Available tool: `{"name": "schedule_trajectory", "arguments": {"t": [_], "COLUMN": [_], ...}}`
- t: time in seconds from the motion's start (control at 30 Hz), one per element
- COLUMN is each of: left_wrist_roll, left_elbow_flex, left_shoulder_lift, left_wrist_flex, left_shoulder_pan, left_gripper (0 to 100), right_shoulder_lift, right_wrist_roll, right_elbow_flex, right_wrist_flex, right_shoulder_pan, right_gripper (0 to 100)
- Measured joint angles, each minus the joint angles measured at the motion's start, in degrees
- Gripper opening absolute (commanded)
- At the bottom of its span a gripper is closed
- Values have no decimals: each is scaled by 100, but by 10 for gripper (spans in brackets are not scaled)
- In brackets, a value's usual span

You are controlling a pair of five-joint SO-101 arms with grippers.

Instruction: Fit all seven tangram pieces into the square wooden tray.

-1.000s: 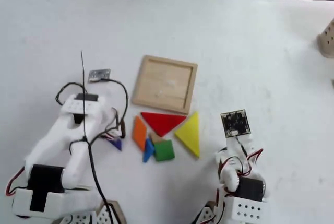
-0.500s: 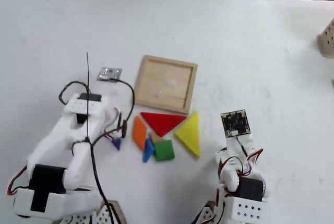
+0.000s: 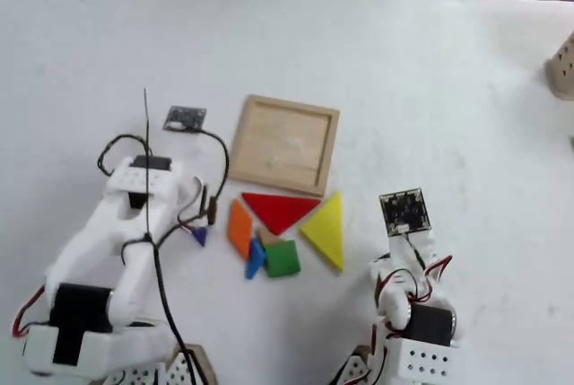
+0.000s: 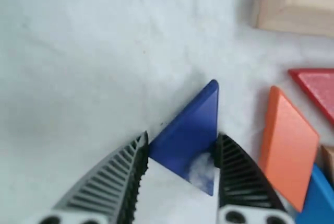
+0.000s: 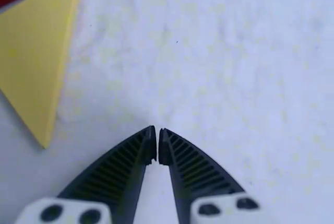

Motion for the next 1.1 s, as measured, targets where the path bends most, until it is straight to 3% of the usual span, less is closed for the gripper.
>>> {"name": "schedule_trajectory", "arguments": {"t": [0.33,0.5,0.6,0.83,1.1], "left_wrist_roll": [387,387,220,-985,-1196], "left_elbow_flex": [686,782,782,782,158], "left_shoulder_lift": [-2198,-2602,-2637,-2505,-730], "left_wrist_flex": [9,70,97,97,97], "left_shoulder_pan": [413,440,308,-35,-88], "left_gripper": [144,316,315,286,284], "right_shoulder_lift": [0,0,0,0,0], "right_wrist_roll": [0,0,0,0,0], "right_elbow_flex": [0,0,0,0,0], "right_wrist_flex": [0,0,0,0,0], "right_shoulder_pan": [0,0,0,0,0], "right_gripper": [18,18,18,18,18]}}
